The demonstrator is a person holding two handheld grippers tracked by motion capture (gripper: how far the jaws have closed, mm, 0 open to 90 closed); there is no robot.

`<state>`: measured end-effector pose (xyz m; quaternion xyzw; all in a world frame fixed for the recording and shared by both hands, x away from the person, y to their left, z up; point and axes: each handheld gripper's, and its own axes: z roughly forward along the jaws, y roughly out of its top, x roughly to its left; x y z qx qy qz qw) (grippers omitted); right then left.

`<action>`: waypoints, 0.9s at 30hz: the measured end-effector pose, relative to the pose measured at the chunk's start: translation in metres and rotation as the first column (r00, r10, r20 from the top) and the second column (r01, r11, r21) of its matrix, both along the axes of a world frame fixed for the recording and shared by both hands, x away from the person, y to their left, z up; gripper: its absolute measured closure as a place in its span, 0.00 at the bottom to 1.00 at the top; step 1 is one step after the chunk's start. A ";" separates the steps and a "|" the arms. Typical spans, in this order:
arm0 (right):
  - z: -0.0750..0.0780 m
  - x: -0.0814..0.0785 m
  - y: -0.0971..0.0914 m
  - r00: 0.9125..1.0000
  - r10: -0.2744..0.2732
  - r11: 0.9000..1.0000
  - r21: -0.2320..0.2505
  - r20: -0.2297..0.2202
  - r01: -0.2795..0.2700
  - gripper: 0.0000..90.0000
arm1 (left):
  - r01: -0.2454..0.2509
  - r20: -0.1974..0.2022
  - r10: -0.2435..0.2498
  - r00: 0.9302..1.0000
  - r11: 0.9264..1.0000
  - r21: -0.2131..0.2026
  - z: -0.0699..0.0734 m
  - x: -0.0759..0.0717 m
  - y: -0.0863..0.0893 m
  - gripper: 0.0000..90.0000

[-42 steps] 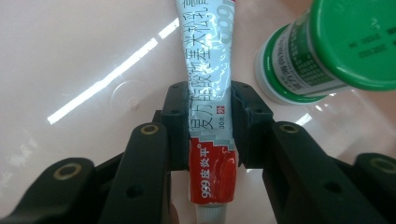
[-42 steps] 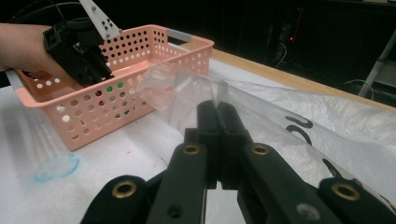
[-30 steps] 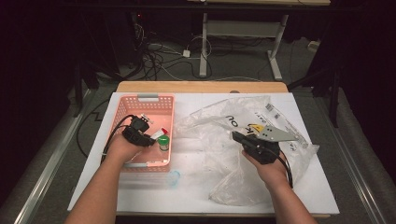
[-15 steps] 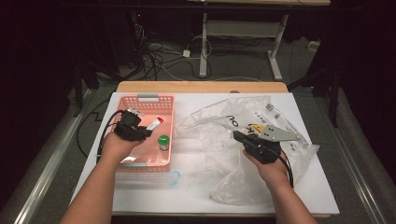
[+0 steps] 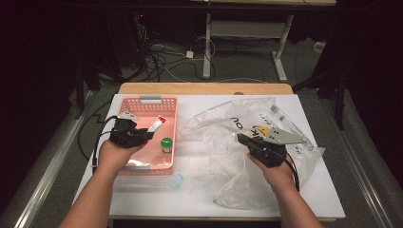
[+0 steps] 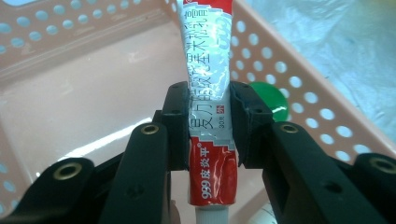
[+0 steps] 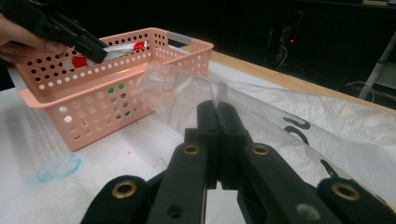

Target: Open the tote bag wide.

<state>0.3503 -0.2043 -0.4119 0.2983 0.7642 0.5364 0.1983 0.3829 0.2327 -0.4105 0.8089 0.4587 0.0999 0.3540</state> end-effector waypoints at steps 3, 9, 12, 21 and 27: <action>0.000 0.000 0.000 1.000 0.001 1.000 -0.001 0.002 -0.001 1.00 | -0.003 0.027 0.004 1.000 1.000 -0.030 0.000 -0.008 0.000 0.76; 0.000 -0.001 0.000 1.000 0.008 1.000 -0.005 0.007 -0.008 1.00 | 0.000 0.065 0.004 0.998 0.998 -0.058 -0.003 -0.022 -0.002 0.76; 0.000 -0.001 0.001 1.000 0.014 1.000 -0.012 0.014 -0.014 1.00 | 0.013 0.100 -0.003 0.995 0.995 -0.095 -0.002 -0.031 -0.006 0.76; 0.000 -0.002 0.002 1.000 0.015 1.000 -0.013 0.012 -0.015 1.00 | 0.052 0.177 -0.027 0.984 0.989 -0.140 0.005 -0.056 -0.018 0.76; -0.001 -0.002 0.003 1.000 0.013 1.000 -0.013 0.007 -0.012 1.00 | 0.089 0.205 -0.052 0.977 0.981 -0.172 0.006 -0.072 -0.028 0.76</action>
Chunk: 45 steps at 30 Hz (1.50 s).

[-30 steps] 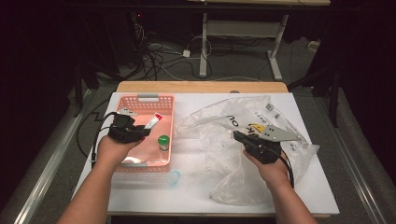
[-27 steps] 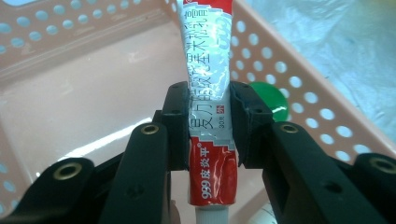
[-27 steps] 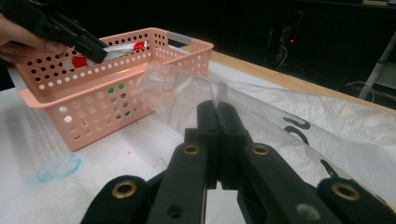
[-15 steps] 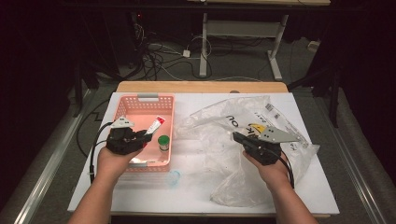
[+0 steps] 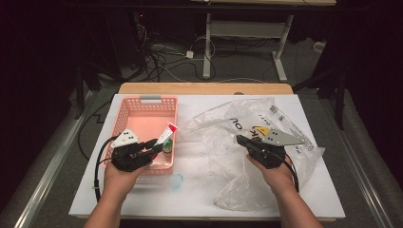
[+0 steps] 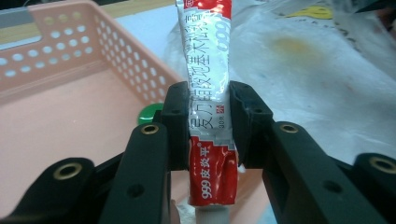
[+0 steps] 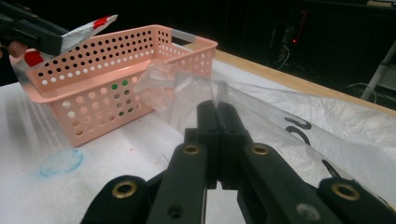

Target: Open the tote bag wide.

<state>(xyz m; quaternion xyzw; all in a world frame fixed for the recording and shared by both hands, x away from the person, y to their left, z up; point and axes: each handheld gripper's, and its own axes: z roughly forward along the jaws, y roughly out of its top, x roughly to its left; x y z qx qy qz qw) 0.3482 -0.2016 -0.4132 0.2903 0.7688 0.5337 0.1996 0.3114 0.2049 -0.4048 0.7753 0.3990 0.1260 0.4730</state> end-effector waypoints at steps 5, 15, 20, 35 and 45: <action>0.000 0.000 0.000 1.000 -0.001 1.000 -0.002 0.002 0.001 1.00 | 0.028 0.011 -0.028 1.000 1.000 -0.005 0.002 -0.008 -0.008 0.76; 0.003 -0.002 -0.001 1.000 0.001 1.000 0.012 0.015 -0.001 1.00 | 0.078 0.008 -0.078 0.997 0.997 0.000 -0.004 -0.013 -0.026 0.76; 0.004 -0.002 -0.002 1.000 -0.002 1.000 0.017 0.014 0.001 1.00 | 0.097 -0.004 -0.097 0.995 0.995 -0.002 -0.010 -0.013 -0.035 0.76; 0.005 -0.002 0.000 1.000 -0.007 1.000 0.030 0.015 0.007 1.00 | 0.141 -0.007 -0.140 0.990 0.990 0.021 -0.017 -0.014 -0.056 0.76; 0.008 -0.004 0.006 1.000 -0.003 0.999 -0.035 0.030 0.004 1.00 | 0.154 -0.007 -0.154 0.988 0.988 0.029 -0.019 -0.014 -0.064 0.76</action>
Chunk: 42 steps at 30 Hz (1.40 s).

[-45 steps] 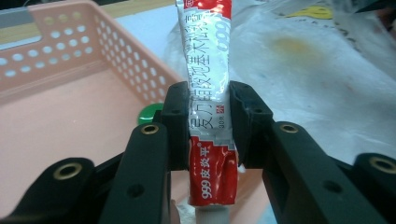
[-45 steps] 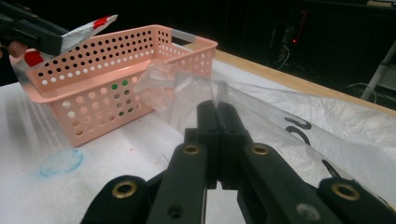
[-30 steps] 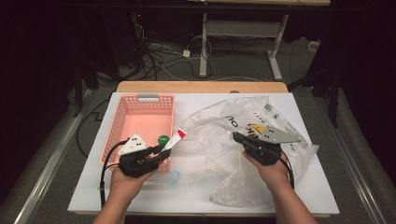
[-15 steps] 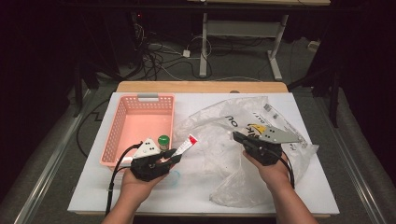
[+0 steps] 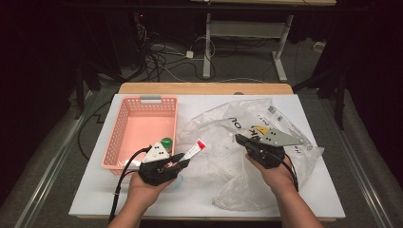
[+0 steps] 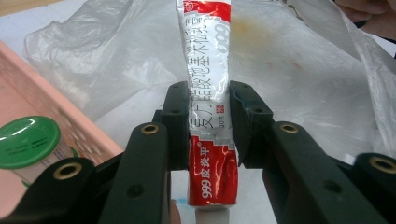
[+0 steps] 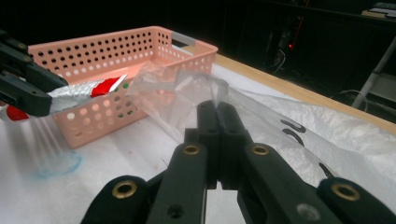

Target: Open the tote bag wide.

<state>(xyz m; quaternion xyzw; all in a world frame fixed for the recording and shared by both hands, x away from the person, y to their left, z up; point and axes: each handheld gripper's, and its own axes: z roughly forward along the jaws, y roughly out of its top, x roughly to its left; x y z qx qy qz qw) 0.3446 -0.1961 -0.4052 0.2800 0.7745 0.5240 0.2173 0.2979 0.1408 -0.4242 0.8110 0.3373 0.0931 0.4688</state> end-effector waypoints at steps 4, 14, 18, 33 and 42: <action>0.002 0.003 -0.002 1.000 -0.005 1.000 -0.010 -0.007 0.005 1.00 | 0.009 0.001 -0.009 1.000 1.000 0.004 -0.001 0.002 -0.006 0.76; -0.002 0.001 -0.007 1.000 0.004 0.999 0.035 -0.011 -0.003 1.00 | 0.037 -0.017 -0.036 0.999 0.999 0.027 -0.006 0.009 -0.029 0.76; -0.001 0.001 -0.008 1.000 0.007 0.999 0.043 -0.002 -0.007 1.00 | 0.048 -0.017 -0.048 0.999 0.999 0.019 -0.007 0.012 -0.042 0.76; 0.003 -0.001 -0.013 1.000 -0.003 0.998 0.058 0.006 0.003 1.00 | 0.071 -0.017 -0.071 0.997 0.997 0.027 -0.013 0.030 -0.083 0.76; 0.005 -0.002 -0.014 1.000 0.002 0.998 0.055 0.014 -0.003 1.00 | 0.080 -0.018 -0.079 0.997 0.996 0.045 -0.014 0.039 -0.098 0.76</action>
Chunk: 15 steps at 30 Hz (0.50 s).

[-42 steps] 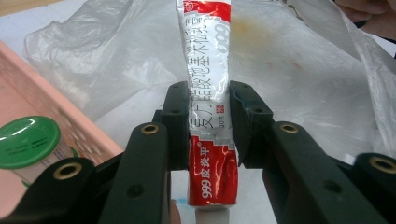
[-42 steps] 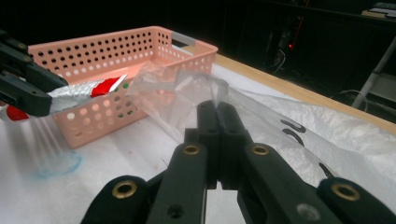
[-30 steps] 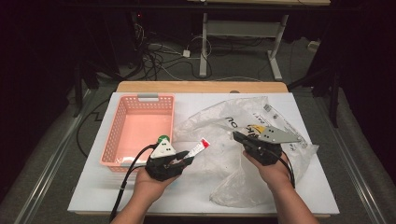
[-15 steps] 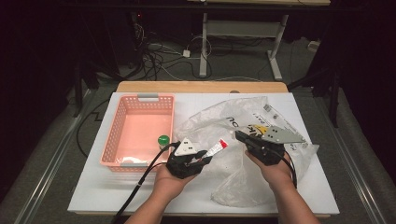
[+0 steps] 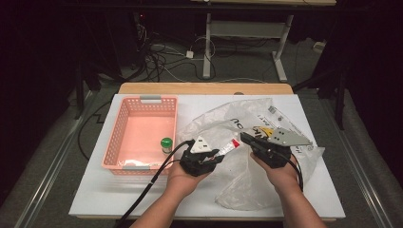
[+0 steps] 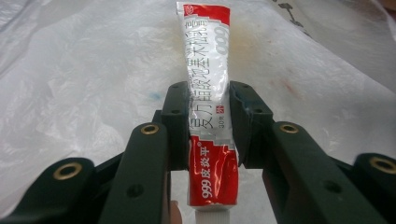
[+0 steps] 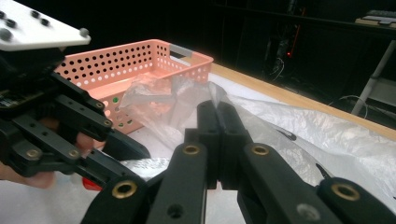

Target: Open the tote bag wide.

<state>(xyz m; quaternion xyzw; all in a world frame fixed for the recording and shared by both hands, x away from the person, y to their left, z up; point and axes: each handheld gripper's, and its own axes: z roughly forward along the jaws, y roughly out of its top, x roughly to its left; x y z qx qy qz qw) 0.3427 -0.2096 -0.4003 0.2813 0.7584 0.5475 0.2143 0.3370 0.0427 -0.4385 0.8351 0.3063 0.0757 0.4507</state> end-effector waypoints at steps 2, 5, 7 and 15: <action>0.000 -0.001 0.000 1.000 0.000 1.000 0.000 0.002 0.000 1.00 | -0.002 0.001 0.002 1.000 1.000 0.005 0.000 0.002 -0.003 0.76; 0.001 -0.001 0.000 1.000 -0.001 1.000 -0.002 0.005 0.001 1.00 | -0.006 -0.001 0.006 1.000 1.000 0.009 0.000 0.006 -0.006 0.76; 0.001 -0.002 0.000 1.000 -0.003 1.000 0.002 0.002 0.003 1.00 | -0.008 -0.003 0.008 1.000 1.000 0.013 0.000 0.010 -0.009 0.76; 0.003 -0.002 -0.001 1.000 -0.003 1.000 0.007 0.008 0.002 1.00 | -0.019 -0.010 0.019 1.000 0.999 0.040 -0.006 0.025 -0.020 0.76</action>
